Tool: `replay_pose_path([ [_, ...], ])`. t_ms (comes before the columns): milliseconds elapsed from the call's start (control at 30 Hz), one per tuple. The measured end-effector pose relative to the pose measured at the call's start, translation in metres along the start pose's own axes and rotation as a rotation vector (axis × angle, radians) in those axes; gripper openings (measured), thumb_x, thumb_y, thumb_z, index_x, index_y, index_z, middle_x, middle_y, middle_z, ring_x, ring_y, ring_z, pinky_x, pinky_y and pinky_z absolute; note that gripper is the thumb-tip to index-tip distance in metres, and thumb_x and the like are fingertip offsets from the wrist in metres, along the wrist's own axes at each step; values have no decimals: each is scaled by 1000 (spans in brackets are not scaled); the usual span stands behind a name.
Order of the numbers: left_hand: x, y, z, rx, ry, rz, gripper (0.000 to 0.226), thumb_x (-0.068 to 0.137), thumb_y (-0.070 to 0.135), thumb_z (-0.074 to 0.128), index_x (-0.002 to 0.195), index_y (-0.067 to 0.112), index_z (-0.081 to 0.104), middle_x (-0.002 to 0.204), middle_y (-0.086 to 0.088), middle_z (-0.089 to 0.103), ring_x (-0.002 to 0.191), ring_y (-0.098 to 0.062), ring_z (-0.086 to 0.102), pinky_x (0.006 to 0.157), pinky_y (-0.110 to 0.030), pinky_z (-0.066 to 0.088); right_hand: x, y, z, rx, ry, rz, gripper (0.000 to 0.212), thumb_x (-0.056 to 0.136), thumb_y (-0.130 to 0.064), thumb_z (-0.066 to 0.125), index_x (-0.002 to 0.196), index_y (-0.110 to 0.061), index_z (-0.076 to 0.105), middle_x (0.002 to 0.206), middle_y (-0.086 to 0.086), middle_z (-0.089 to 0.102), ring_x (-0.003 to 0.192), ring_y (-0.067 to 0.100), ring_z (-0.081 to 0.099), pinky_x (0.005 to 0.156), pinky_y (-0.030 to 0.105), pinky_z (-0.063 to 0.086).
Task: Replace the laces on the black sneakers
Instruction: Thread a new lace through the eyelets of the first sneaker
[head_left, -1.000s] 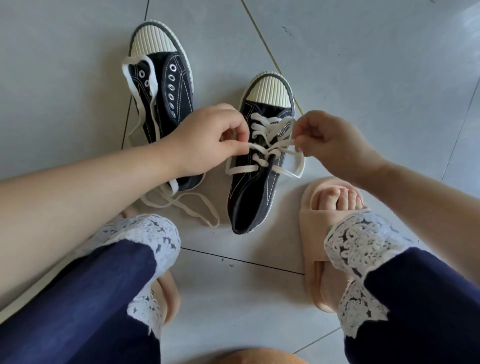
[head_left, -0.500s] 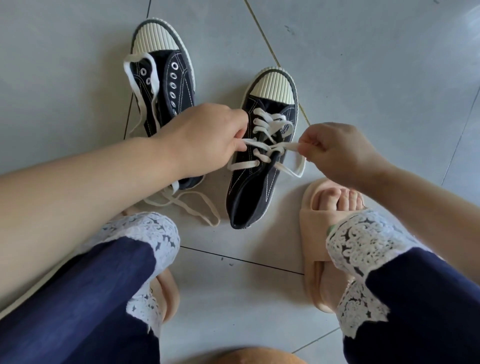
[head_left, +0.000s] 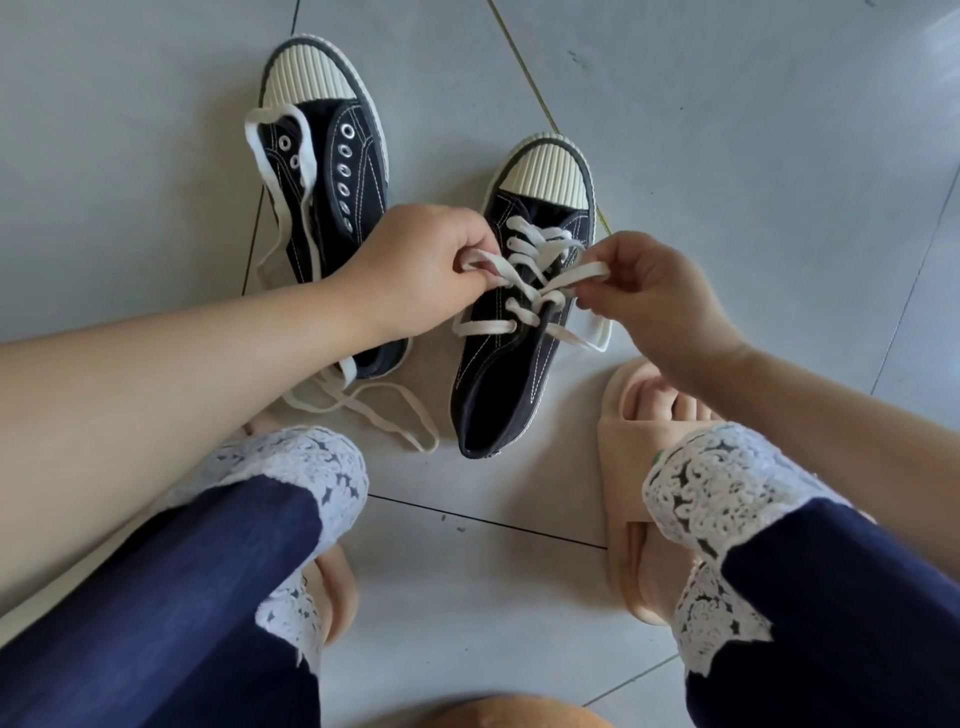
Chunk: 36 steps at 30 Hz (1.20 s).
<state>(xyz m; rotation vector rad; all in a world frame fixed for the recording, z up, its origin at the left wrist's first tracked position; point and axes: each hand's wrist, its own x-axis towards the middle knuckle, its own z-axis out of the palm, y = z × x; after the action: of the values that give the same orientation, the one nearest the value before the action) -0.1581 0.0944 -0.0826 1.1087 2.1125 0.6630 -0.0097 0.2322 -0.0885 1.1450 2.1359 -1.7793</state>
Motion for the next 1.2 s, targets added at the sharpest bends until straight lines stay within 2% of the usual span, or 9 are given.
replay_pose_path([
  [100,-3,3,-3,107,22,23,8,77,9,61,82,7,66,66,10,49,65,-11,46,61,-21,34,1,-5,-6,-407,59,-139,10,83,-10,64,83,-19,60,71,-9,60,67,17,54,63,13,40],
  [200,-6,2,-10,204,19,28,11,74,9,56,80,8,65,72,2,50,72,-20,49,64,-30,38,-3,-7,-9,-599,112,-296,6,84,-5,62,89,-5,65,69,-7,52,63,16,45,54,18,25],
  [433,-6,12,-9,394,-22,79,18,78,12,51,85,7,67,74,-1,44,67,-23,42,57,-29,28,-6,-11,-18,-803,79,-460,8,85,0,56,86,2,64,73,13,63,67,28,53,62,26,34],
  [533,-4,8,-6,210,15,2,14,80,13,54,85,12,67,74,3,48,69,-18,48,61,-29,36,-1,-11,-19,-685,128,-386,8,84,-4,60,89,-4,65,75,-2,57,67,18,48,61,18,28],
  [667,-11,5,2,-258,145,-274,15,79,24,69,87,16,59,67,11,57,56,-2,54,60,-17,46,-4,3,-18,-415,198,-64,18,80,-17,68,91,-18,54,81,-10,56,67,1,51,59,3,36],
  [767,-18,2,7,-444,39,-449,17,79,26,69,77,13,59,63,1,63,50,-8,57,55,-24,52,-12,12,-16,-210,98,92,12,79,-17,70,77,-23,60,69,-12,65,62,0,58,62,10,44],
  [900,-16,11,18,-459,-25,-371,8,80,9,67,78,17,67,62,1,64,53,-5,58,61,-21,53,-18,7,-3,45,34,60,17,77,-9,71,77,-26,66,65,-19,67,62,-7,61,62,6,44],
  [1033,-8,20,29,-371,-6,-265,14,77,10,71,92,11,70,67,8,62,56,2,55,67,-17,49,-18,5,1,-39,96,3,15,74,-19,75,74,-29,64,66,-21,67,62,-7,60,62,6,44],
  [1200,-5,20,29,-314,-20,-141,10,74,9,73,84,10,70,64,18,57,54,9,52,62,-9,47,-17,5,0,-31,89,-35,16,75,-17,74,73,-29,64,68,-16,66,66,-4,60,66,8,45],
])
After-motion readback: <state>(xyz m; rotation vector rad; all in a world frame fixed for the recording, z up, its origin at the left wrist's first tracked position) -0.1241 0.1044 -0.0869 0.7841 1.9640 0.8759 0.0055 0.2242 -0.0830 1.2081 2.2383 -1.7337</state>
